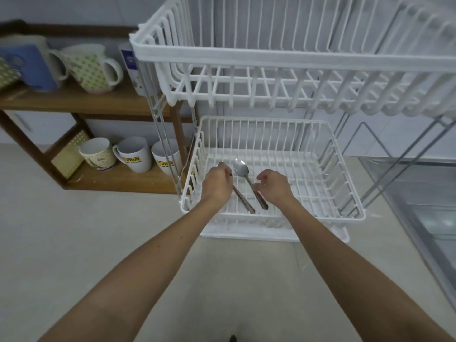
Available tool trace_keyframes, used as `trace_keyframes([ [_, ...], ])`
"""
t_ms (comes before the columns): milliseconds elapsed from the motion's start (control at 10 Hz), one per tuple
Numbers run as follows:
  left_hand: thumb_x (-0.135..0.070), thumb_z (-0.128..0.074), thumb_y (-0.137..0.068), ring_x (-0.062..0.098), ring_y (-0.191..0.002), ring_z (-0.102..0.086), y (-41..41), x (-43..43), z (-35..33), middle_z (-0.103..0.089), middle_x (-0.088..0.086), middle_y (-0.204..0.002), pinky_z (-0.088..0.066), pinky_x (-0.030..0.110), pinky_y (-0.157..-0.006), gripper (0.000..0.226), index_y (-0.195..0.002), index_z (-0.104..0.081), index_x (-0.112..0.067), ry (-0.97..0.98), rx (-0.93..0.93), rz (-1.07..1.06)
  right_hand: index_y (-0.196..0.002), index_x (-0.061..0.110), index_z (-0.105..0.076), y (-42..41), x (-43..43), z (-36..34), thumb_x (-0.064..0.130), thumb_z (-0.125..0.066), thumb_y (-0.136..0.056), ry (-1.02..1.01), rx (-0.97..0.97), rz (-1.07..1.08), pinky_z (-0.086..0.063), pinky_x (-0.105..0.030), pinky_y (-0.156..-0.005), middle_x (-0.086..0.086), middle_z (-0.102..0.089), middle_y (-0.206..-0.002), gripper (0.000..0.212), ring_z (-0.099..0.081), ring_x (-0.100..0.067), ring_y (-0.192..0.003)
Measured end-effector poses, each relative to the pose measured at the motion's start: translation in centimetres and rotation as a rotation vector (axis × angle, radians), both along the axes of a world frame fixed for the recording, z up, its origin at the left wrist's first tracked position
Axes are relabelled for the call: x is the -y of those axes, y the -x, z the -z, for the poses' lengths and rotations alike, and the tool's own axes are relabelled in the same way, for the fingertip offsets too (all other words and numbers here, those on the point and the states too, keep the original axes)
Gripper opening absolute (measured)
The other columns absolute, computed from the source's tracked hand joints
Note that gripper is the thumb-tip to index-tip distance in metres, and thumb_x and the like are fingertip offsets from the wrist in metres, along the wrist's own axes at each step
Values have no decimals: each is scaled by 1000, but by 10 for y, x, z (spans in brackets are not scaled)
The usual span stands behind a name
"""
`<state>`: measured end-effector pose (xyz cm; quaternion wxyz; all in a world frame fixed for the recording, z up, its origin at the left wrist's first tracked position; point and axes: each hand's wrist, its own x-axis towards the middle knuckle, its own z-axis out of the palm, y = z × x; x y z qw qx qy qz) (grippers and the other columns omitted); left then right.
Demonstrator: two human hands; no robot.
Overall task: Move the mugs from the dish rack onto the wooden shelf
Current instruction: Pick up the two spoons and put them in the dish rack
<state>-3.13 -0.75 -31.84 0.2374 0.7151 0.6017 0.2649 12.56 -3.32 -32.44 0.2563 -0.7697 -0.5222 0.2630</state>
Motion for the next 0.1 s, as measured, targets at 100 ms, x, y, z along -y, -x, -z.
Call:
trace_keyframes([
  [100, -7, -49, -94, 19, -99, -62, 16, 25, -6, -64, 5, -108, -52, 35, -84, 20, -109, -61, -12, -263, 78, 122, -109, 12, -65, 10, 20, -14, 12, -58, -88, -265, -3, 30, -43, -18, -74, -5, -66, -112, 23, -63, -20, -95],
])
